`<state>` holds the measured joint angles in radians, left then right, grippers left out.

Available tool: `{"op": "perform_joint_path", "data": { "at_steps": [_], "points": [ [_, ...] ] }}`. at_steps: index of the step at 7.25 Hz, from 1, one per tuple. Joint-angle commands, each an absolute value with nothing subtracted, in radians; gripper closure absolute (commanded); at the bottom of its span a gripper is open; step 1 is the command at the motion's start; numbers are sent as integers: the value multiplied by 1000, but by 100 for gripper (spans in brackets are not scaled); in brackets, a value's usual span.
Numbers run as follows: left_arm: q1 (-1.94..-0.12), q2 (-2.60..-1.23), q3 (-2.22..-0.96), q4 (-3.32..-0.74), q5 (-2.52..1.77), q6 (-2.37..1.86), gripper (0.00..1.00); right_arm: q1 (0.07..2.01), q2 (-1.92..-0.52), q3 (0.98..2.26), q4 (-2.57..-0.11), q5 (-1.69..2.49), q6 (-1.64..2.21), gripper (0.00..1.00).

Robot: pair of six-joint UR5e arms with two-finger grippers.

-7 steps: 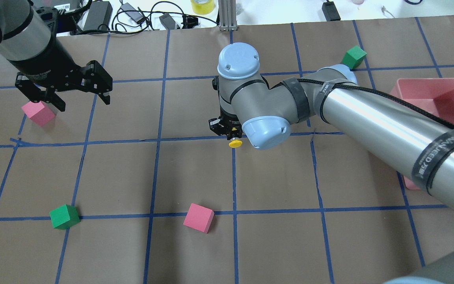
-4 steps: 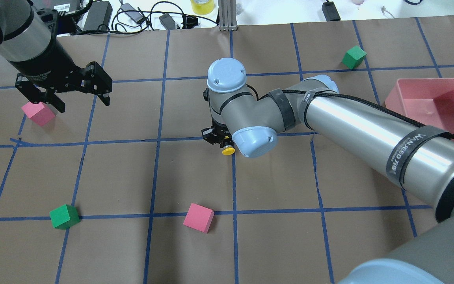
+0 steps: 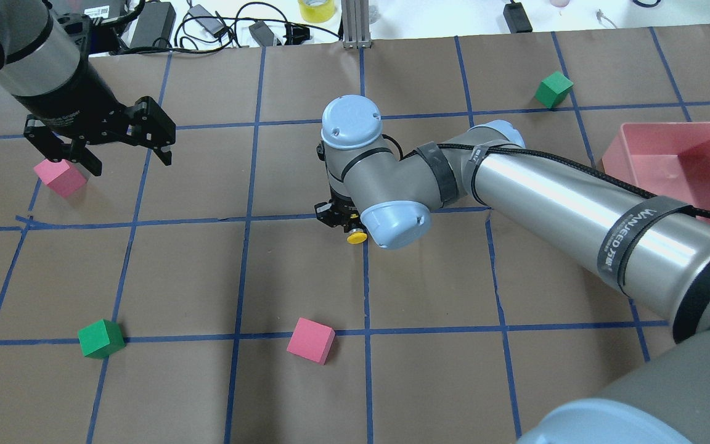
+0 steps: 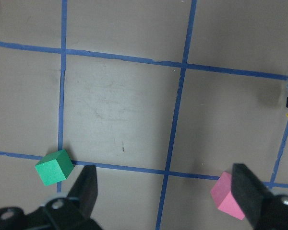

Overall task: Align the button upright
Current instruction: 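Lower the switch onto the table, release it, and raise the right gripper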

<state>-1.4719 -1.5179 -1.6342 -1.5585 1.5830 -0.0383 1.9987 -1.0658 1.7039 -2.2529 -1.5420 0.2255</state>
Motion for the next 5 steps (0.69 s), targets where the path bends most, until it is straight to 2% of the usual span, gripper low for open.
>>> {"op": "perform_joint_path", "data": {
  "at_steps": [1,2,3,4,5],
  "points": [
    [-1471,-1523,-1635,-1555,1583,-38,0,1999,-1065,1724,-2278,-1545,227,46],
    [-1470,-1525,-1635,-1555,1583,-38,0,1999,-1065,1745,-2299,-1545,227,41],
    [-1467,-1528,-1635,-1551,1583,-37,0,1999,-1069,1750,-2309,-1545,226,32],
    [-1466,-1540,-1637,-1543,1580,-37,0,1997,-1081,1749,-2316,-1536,236,8],
    [-1466,-1542,-1637,-1536,1575,-37,0,1997,-1121,1740,-2313,-1531,318,0]
  ]
}}
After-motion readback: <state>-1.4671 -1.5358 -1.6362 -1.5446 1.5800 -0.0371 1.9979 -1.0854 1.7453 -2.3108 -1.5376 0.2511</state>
